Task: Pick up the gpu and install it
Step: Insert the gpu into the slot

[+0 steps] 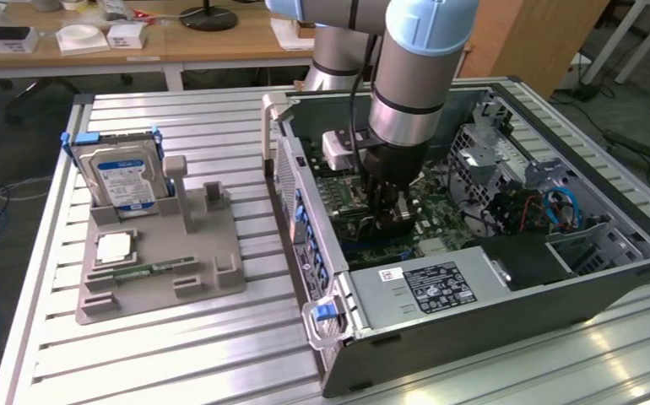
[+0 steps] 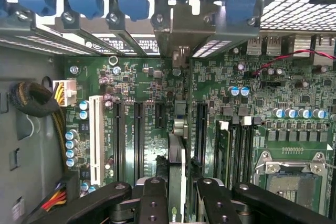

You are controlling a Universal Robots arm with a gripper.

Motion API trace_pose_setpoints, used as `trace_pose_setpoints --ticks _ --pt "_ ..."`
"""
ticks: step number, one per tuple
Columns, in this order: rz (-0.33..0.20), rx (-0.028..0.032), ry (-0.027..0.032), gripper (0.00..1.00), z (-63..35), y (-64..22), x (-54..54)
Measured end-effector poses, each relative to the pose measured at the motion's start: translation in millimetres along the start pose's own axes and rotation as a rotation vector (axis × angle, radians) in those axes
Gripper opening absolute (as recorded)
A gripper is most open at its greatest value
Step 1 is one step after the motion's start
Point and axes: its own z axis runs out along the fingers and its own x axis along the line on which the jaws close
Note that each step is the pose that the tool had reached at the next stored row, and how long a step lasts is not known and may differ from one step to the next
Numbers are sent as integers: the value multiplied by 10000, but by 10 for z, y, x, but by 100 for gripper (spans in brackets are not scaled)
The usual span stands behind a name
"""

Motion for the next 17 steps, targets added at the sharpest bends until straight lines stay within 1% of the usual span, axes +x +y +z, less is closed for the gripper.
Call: trace_pose_setpoints --ticks 17 --pt "0 1 -3 26 1 0 0"
